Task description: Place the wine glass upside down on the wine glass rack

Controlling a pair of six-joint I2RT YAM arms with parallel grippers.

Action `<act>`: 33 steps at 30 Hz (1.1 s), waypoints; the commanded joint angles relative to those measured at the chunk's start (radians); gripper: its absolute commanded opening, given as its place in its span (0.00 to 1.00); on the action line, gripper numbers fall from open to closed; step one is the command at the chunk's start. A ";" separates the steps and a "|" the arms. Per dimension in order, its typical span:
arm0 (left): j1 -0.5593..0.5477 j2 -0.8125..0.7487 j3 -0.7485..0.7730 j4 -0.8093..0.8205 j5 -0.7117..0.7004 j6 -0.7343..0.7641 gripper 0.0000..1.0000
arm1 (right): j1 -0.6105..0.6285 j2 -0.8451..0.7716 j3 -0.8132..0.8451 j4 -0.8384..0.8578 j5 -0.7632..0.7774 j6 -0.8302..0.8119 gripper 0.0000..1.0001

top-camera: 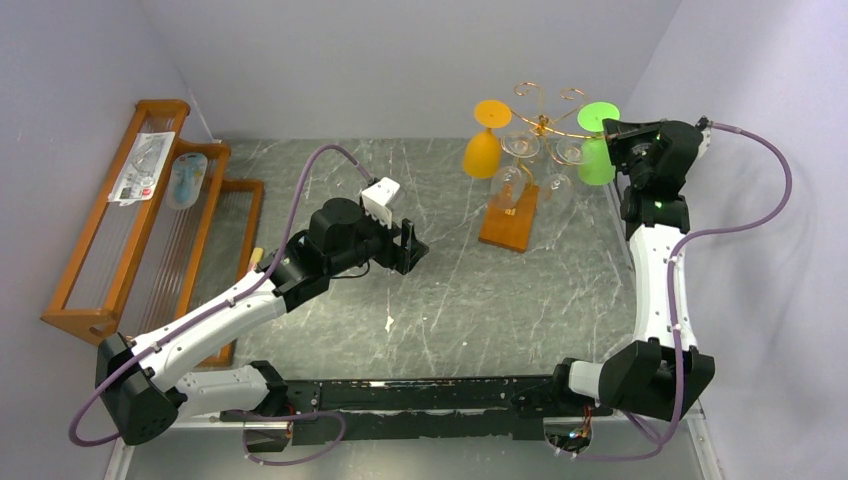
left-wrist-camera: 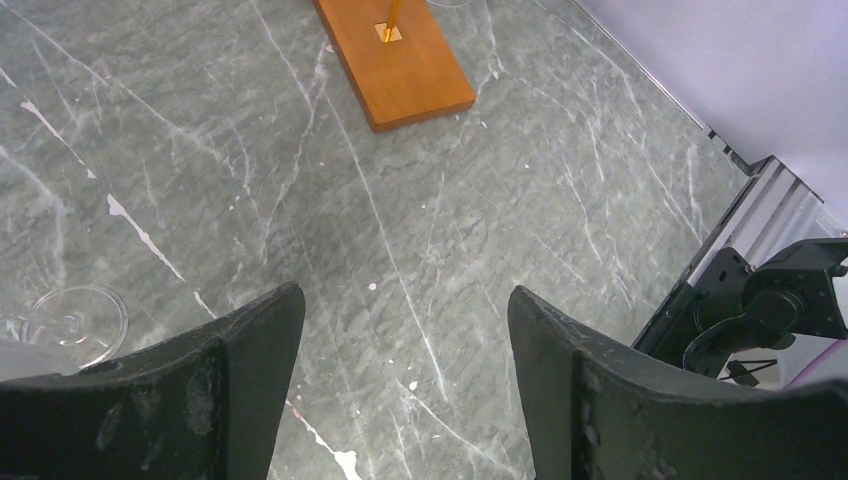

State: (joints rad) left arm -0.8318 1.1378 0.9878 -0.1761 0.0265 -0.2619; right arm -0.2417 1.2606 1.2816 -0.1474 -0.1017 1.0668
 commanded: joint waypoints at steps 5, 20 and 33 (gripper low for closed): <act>0.009 0.005 -0.008 0.023 -0.025 0.016 0.78 | -0.026 0.034 -0.013 0.074 0.048 0.004 0.00; 0.030 0.024 -0.004 0.032 -0.025 0.024 0.77 | -0.050 0.112 0.045 0.036 -0.033 -0.048 0.32; 0.031 0.023 0.005 0.020 -0.025 0.012 0.78 | -0.059 0.017 0.075 -0.087 0.059 -0.112 0.54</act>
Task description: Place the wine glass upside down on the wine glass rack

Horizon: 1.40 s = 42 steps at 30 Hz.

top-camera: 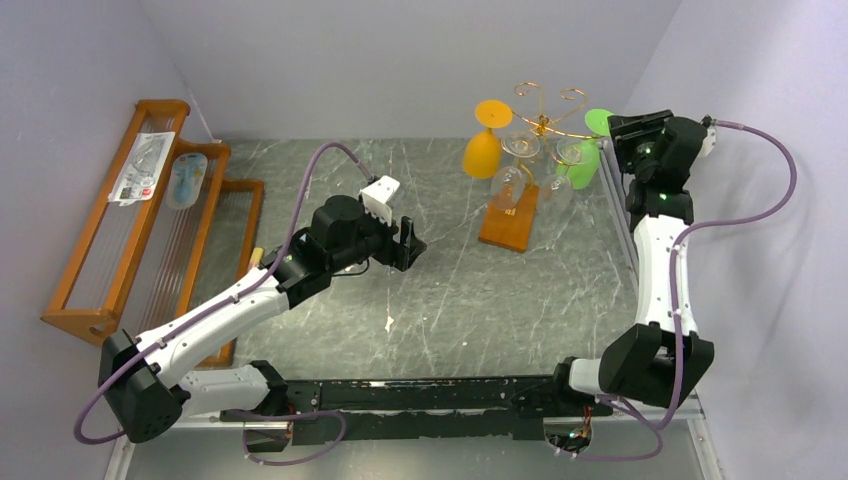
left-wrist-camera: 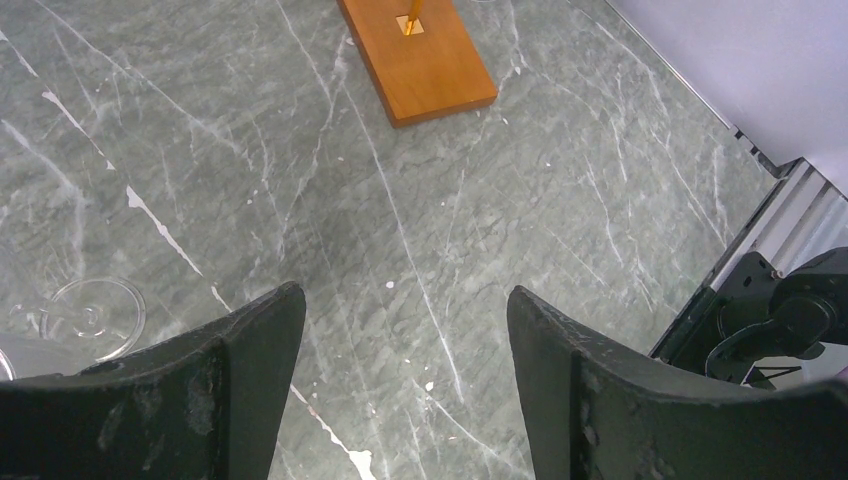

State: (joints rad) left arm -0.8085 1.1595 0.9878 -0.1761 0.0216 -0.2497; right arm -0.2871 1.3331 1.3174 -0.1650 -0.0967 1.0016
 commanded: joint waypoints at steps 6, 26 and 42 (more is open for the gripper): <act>0.008 0.012 0.061 -0.035 -0.020 0.000 0.80 | -0.014 -0.136 0.005 -0.107 0.094 -0.107 0.54; 0.010 0.055 0.303 -0.449 -0.457 -0.014 0.79 | -0.014 -0.703 -0.343 -0.554 -0.094 -0.325 0.45; 0.069 0.221 0.340 -0.556 -0.608 0.064 0.62 | 0.012 -0.889 -0.550 -0.633 -0.308 -0.346 0.40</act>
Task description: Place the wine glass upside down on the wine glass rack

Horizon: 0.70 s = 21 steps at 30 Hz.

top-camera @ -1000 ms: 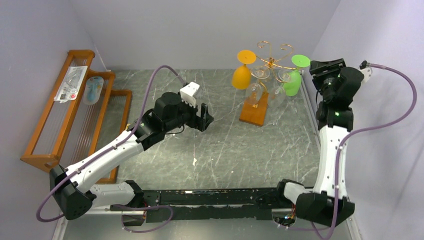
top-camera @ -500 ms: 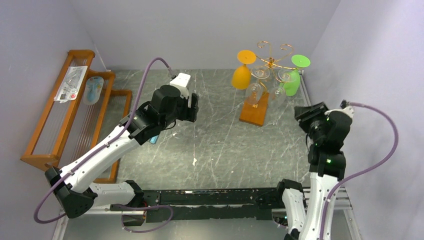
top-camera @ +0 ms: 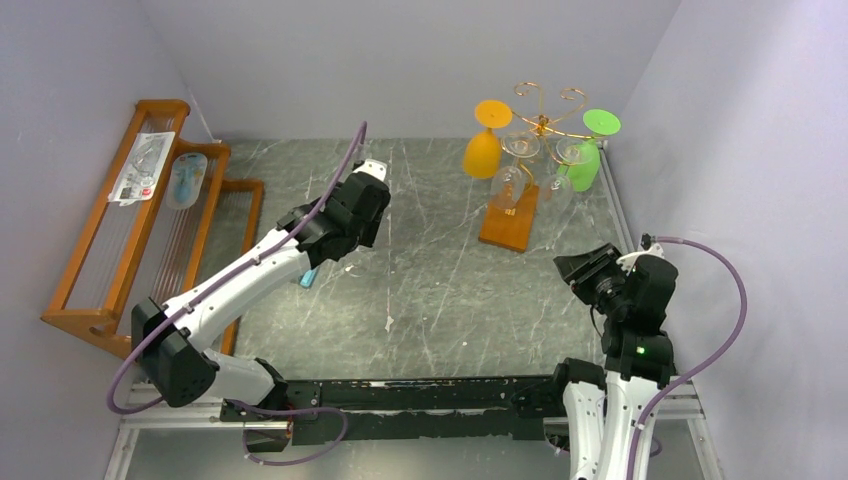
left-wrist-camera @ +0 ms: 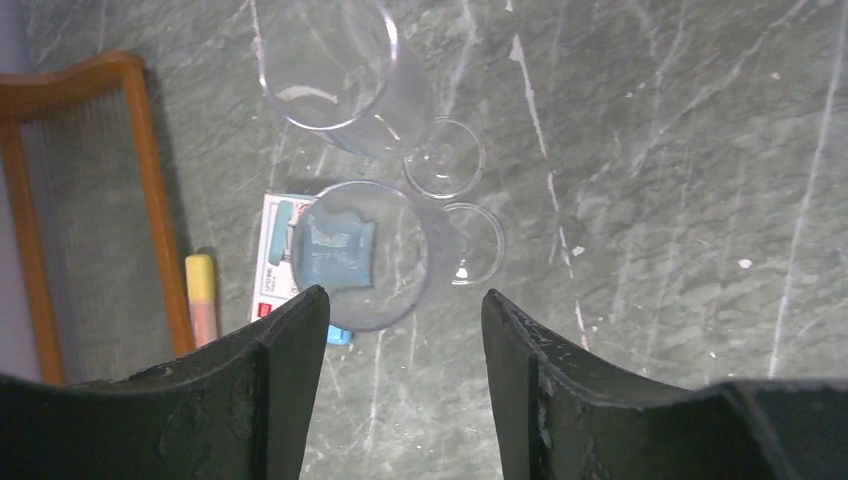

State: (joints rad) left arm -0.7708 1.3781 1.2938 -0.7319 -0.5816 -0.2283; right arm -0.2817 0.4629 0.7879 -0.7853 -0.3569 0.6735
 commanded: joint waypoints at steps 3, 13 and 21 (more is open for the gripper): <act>0.037 0.013 0.023 0.032 0.049 0.052 0.60 | 0.006 -0.018 -0.019 -0.024 -0.052 -0.026 0.40; 0.044 0.027 0.048 0.072 0.125 0.065 0.56 | 0.006 -0.043 -0.041 -0.073 -0.040 -0.010 0.40; 0.059 0.050 -0.008 0.107 0.074 0.053 0.47 | 0.007 -0.083 -0.076 -0.094 -0.064 0.017 0.40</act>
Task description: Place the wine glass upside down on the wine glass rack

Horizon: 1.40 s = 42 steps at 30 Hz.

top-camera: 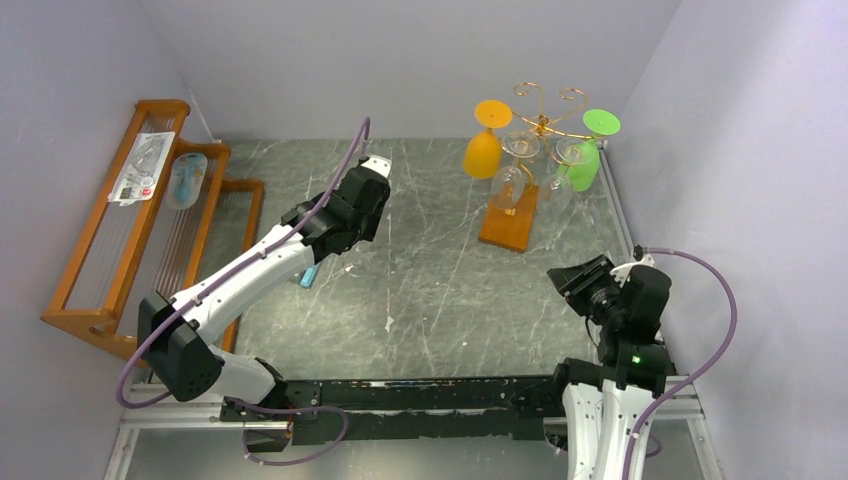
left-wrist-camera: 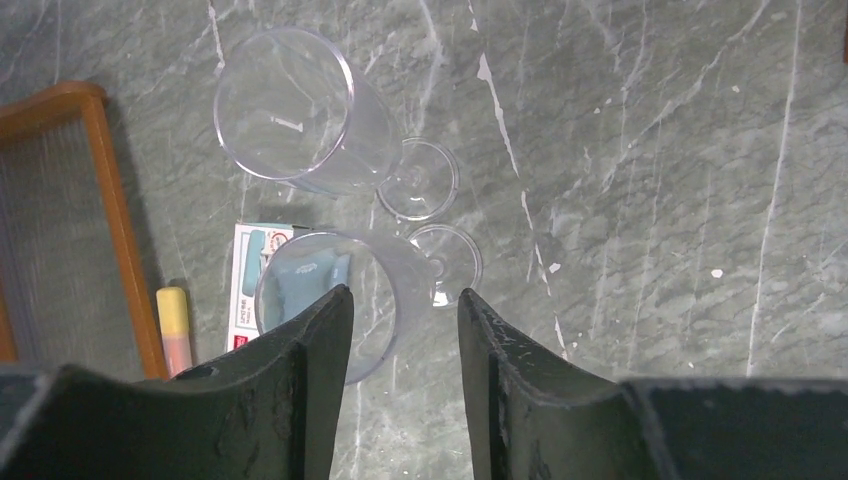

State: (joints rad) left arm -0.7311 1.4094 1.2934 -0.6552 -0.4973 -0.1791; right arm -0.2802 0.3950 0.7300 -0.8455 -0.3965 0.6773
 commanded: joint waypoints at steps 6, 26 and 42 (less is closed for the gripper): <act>0.021 0.022 -0.014 0.028 0.037 0.012 0.26 | 0.005 -0.019 -0.018 -0.030 -0.018 0.016 0.40; -0.017 -0.153 -0.038 0.174 0.633 -0.084 0.05 | 0.005 -0.078 -0.238 0.142 -0.221 0.341 0.46; -0.313 -0.153 -0.220 0.703 0.470 -0.281 0.05 | 0.011 -0.083 -0.384 0.335 -0.249 0.646 0.61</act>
State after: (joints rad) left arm -0.9760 1.2427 1.0973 -0.1616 0.0696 -0.4290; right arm -0.2779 0.3225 0.3515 -0.4904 -0.6445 1.2316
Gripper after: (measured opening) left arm 0.081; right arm 0.616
